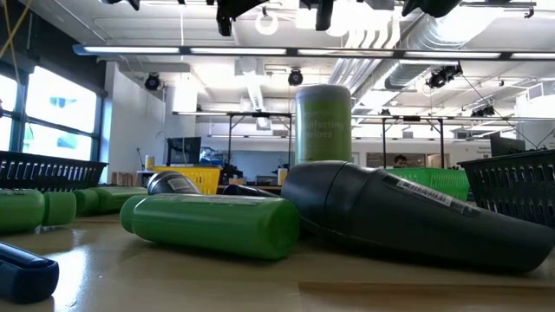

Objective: Pick & Place Travel size toiletries
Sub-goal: Put the shampoo bottle bottle into the green bin

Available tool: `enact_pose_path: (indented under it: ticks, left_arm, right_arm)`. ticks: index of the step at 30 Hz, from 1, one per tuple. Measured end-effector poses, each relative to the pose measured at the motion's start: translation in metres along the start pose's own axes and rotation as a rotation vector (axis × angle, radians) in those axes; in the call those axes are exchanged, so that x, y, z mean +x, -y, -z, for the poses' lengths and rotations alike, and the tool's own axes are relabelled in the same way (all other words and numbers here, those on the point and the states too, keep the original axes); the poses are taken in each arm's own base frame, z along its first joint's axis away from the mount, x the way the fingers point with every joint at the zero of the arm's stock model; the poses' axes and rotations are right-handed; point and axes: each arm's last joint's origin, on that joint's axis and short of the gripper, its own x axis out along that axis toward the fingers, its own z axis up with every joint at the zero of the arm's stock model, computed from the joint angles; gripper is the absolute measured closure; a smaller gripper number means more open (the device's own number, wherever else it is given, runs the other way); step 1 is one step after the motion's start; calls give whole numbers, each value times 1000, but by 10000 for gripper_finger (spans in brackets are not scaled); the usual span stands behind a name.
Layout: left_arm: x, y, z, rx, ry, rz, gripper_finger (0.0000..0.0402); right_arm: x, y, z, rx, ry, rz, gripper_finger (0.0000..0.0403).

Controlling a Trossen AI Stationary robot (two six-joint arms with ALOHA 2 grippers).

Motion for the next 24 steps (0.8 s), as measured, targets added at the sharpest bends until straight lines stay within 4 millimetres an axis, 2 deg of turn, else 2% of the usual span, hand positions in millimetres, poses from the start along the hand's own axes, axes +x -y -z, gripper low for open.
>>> enact_pose_path:
  ticks: [13, 20, 24]
  left_arm:
    - [0, 2, 1, 1, -16, 59, 210]
    - [0, 3, 1, 107, -21, 108, 210]
    - [0, 3, 1, 104, -20, 102, 210]
  right_arm:
    - [0, 0, 0, 0, -1, -4, 231]
    - [0, -1, 0, -3, 0, -12, 231]
    - [0, -1, 0, -3, 0, -11, 231]
